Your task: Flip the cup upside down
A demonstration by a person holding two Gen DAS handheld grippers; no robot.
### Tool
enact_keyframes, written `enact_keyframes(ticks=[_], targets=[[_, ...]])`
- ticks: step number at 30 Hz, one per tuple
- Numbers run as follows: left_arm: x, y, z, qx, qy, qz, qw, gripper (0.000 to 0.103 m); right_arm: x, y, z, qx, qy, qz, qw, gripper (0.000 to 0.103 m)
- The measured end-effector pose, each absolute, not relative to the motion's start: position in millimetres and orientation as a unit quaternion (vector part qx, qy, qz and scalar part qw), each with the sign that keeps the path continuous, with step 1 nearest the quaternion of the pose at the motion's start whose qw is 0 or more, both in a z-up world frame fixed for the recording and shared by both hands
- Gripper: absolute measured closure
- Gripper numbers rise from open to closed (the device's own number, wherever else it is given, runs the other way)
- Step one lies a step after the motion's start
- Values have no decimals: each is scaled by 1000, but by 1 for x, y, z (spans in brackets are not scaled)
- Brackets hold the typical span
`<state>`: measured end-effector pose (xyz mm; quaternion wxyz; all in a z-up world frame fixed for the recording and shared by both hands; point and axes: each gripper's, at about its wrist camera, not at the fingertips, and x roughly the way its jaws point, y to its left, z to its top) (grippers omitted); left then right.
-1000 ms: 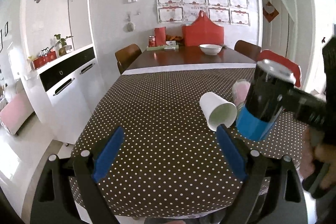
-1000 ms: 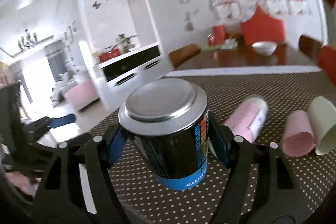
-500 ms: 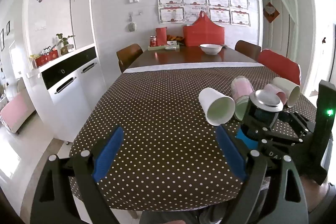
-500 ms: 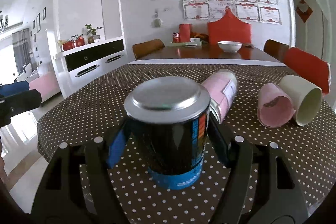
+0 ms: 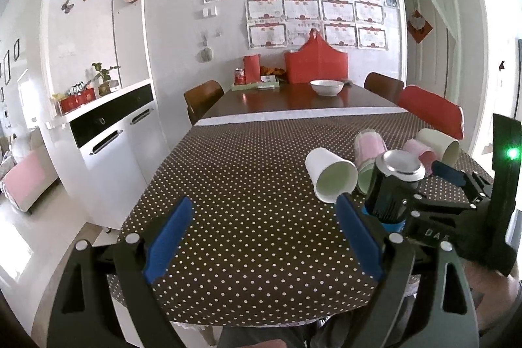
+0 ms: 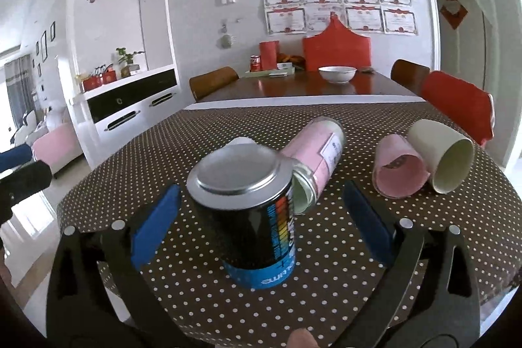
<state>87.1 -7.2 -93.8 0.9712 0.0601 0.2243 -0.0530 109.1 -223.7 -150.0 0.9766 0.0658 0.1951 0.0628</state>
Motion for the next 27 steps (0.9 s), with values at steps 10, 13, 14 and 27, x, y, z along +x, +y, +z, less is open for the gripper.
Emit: enact_keyframes(ticks=[10,13,14,27], targets=[[74,-5,-72,57,197,-43,978,14,83,-229,-100,68,193,12,979,6],[68,-3,-64,53,187,-40,980,14,73,-226,-86,67,191,7,979,6],[66,-2,-62,52,184,-39,981,14,68,-224,-80,63,189,4,980,6],[32,0,-29,45,147,-32,988,14,6,-210,-38,65,174,-11,983,6]])
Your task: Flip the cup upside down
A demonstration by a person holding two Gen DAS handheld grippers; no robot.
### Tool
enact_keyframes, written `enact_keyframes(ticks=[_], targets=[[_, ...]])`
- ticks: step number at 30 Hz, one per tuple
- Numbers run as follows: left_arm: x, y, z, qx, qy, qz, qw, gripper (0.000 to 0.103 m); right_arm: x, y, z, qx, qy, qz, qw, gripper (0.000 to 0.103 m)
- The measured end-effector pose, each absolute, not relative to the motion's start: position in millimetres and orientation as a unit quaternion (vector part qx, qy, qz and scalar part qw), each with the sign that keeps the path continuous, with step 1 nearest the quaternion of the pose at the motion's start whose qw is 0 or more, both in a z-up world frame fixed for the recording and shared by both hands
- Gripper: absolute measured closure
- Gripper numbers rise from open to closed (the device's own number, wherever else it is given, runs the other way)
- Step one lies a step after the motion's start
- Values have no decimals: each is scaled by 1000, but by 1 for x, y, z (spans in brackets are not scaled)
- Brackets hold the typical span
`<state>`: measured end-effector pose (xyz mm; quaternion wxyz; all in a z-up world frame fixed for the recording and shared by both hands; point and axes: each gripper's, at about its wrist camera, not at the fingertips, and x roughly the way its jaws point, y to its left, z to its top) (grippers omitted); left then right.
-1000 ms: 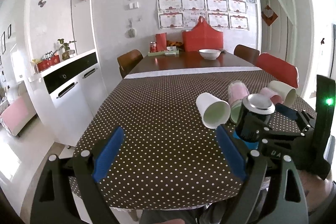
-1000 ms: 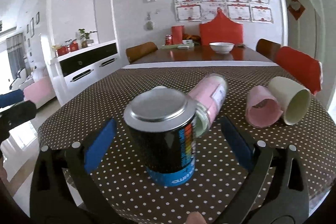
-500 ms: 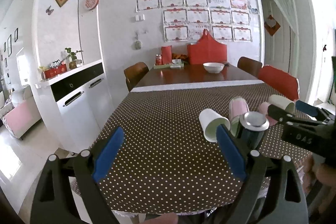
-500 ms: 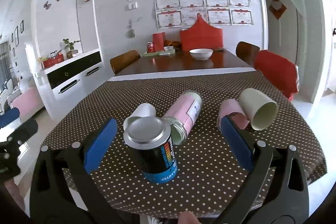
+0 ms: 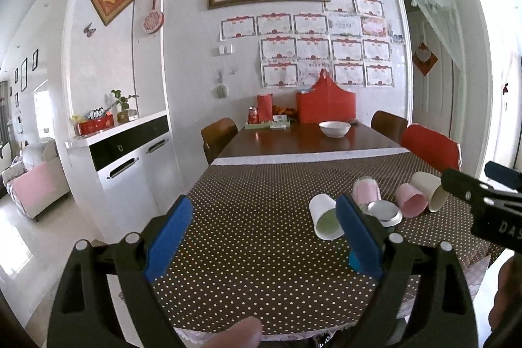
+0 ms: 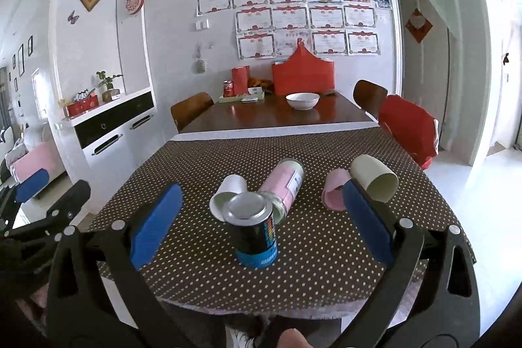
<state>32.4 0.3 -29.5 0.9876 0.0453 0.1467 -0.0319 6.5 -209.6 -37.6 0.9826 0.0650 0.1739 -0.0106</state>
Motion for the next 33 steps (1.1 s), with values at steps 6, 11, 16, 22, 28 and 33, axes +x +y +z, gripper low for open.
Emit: enact_keyframes(ticks=[6,11,16,22,28,33], targets=[[17,0,-21,45,139,-44,988,14,-10,-205,-32,61,171,-17,983,6],[6,5,-17,40,135,-43,989,14,-20,-195,-31,54,162,-21,985,6],[-5,7,-10,31,122,-42,991,14,-26,-187,-27,43,149,-31,987,6],[-10,9,-9,22,122,-39,992,14,-28,-188,-26,42,141,-39,988,6],[-9,9,-8,24,122,-40,991,14,-28,-190,-27,45,143,-41,988,6],[-10,9,-7,28,122,-37,991,14,-28,-192,-28,49,143,-43,988,6]])
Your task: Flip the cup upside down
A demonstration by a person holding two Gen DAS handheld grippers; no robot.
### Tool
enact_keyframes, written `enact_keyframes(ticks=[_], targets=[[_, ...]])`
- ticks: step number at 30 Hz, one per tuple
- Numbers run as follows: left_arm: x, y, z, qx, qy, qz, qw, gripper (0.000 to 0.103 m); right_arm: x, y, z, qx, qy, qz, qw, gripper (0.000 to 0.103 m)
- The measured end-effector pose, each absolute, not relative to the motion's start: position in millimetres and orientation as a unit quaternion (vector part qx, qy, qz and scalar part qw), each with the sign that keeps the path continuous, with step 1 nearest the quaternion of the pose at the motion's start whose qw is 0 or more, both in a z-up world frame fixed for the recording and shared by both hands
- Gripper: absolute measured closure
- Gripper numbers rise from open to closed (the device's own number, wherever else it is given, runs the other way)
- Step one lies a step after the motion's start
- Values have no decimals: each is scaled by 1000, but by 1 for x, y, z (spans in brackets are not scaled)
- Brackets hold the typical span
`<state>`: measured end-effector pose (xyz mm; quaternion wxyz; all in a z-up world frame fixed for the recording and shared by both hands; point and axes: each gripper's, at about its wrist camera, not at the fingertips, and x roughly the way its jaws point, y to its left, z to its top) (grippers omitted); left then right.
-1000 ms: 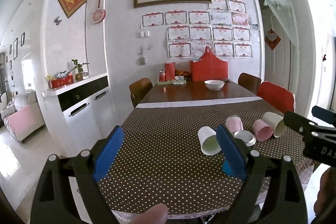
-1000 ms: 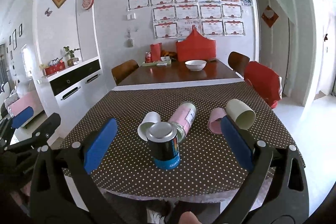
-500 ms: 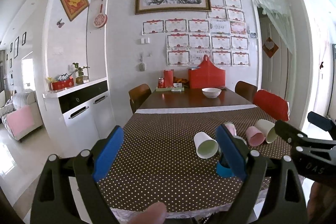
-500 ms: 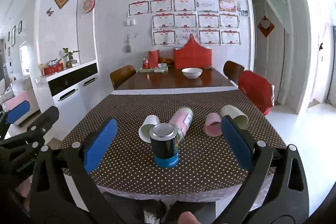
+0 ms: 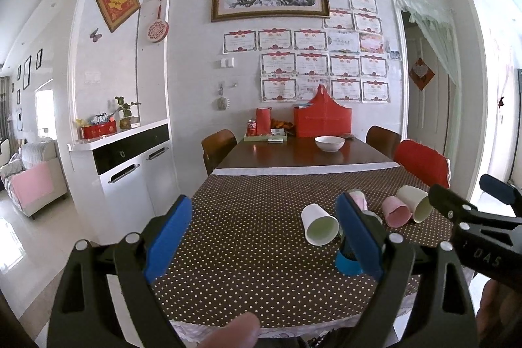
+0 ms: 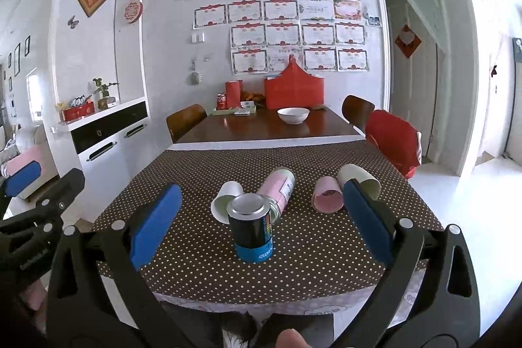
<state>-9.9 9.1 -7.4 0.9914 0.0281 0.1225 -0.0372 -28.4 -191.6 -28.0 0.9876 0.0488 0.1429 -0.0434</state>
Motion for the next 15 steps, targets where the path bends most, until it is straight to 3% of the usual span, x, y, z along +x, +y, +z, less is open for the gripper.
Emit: enact_keyframes(ticks=[15], targets=[[-10,13,-6,27,127,-43,991,14,-25,-194,-34,52,148,-45,987,6]])
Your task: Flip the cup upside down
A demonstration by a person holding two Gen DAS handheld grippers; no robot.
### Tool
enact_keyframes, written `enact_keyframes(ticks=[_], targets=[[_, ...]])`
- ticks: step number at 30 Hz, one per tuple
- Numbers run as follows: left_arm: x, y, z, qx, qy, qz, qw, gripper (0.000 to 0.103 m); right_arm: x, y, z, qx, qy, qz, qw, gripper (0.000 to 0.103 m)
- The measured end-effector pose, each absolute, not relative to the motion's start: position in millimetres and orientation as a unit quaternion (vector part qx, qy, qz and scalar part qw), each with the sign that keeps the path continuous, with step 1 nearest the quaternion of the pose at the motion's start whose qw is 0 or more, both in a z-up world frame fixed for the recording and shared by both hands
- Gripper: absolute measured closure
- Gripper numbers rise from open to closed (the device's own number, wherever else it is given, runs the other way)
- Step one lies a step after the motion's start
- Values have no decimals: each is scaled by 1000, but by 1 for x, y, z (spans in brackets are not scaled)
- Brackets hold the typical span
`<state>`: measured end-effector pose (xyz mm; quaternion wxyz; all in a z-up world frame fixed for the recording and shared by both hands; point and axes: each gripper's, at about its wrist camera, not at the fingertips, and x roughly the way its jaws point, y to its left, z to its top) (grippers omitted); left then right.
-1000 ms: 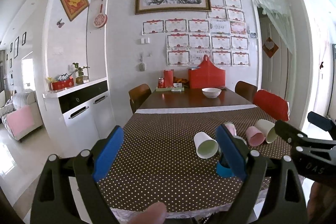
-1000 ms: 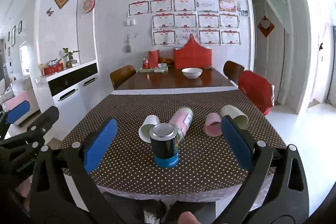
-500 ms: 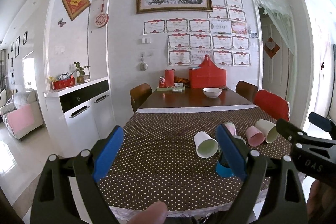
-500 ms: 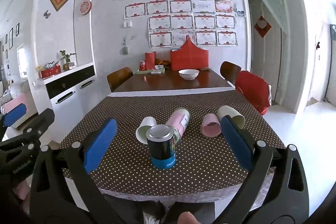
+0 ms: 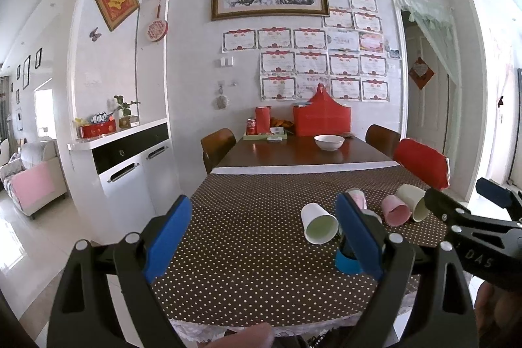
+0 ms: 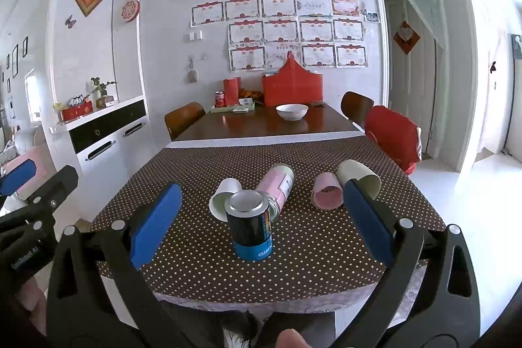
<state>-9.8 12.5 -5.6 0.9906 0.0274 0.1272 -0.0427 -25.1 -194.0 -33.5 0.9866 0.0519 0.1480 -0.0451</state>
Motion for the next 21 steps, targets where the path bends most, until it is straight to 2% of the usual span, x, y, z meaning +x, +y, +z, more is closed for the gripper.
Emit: enact_keyframes(ticks=[21], targets=[[-5,11,-10,23,132,-38,990,14,-25,-192,-37,53,150,-46,986,6]])
